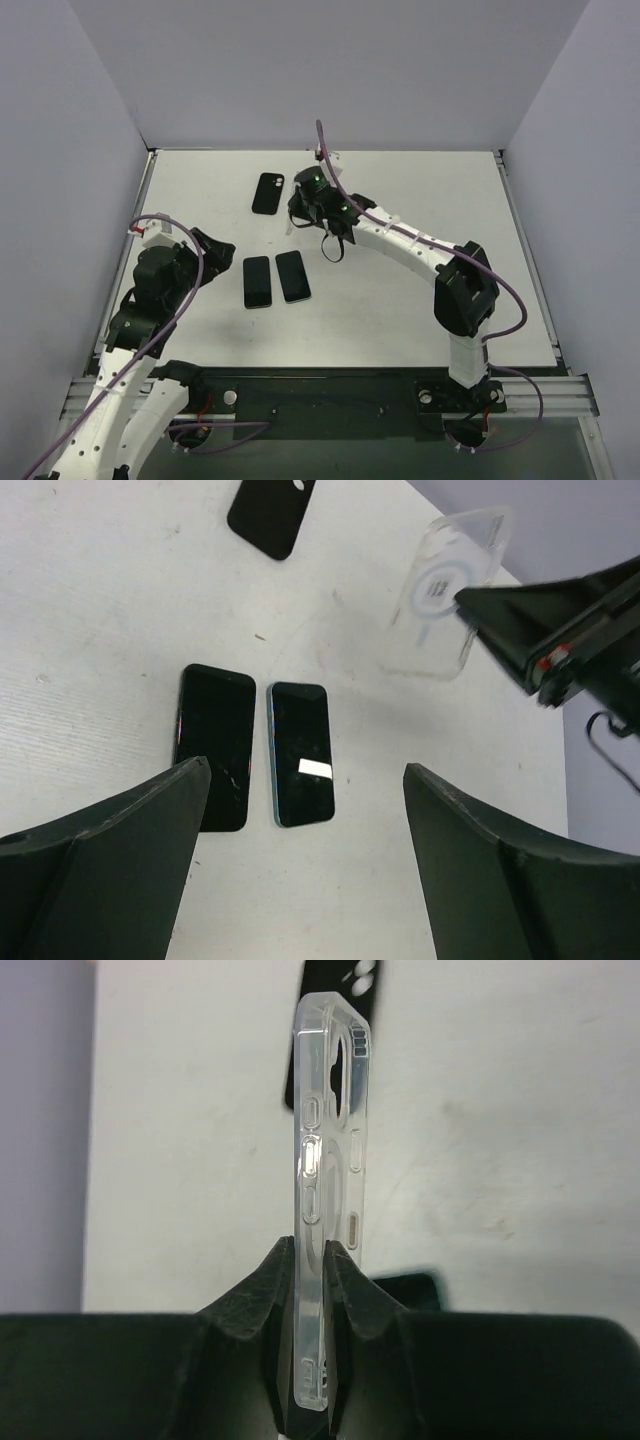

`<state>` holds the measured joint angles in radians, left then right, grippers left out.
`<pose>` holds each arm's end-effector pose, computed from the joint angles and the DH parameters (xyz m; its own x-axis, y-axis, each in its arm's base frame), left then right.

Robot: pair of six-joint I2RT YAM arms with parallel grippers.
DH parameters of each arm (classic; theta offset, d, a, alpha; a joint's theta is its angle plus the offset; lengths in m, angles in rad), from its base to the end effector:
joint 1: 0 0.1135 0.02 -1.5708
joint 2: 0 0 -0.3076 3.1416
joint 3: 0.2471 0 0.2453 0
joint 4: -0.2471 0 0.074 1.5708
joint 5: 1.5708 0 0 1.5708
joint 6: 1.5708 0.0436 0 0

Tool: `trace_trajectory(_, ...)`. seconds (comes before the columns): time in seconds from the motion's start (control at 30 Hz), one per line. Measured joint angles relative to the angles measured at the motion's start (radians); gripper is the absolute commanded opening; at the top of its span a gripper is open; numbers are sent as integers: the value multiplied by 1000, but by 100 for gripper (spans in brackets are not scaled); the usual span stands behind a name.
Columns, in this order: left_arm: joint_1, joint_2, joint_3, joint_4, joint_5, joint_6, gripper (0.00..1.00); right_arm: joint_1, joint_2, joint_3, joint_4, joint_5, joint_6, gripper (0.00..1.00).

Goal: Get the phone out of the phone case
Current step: Pick up the phone case from the center of the board, then place the phone case at the center of the board.

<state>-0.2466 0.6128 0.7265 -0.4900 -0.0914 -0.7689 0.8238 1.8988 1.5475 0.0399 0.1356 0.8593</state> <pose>0.1048 -0.0223 0.3339 -0.3679 -0.6214 -0.6917 -0.1322 0.7713 -0.6226 0.3268 0.3442 0.3433 -0.6203 0.4346 -0.6529 -0.2599 0.6715 0.6939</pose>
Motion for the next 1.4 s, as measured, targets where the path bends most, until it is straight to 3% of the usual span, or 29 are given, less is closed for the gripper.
trace_trajectory(0.2,0,14,19,-26,69,35,90,-72,167,365,-295,251,-104,0)
trace_trajectory(0.33,0,2,23,-32,99,45,90,-109,376,608,-409,288,-156,0)
trace_trajectory(0.5,0,-9,24,-37,121,48,90,-118,587,775,-487,275,-208,0)
trace_trajectory(0.9,-10,-9,40,-45,138,48,91,-163,692,859,-375,13,-143,0)
trace_trajectory(1.2,-25,-2,70,-46,142,48,91,-191,763,948,-312,-58,-101,0)
trace_trajectory(1.4,-27,4,86,-46,142,48,91,-201,779,968,-298,-83,-90,17)
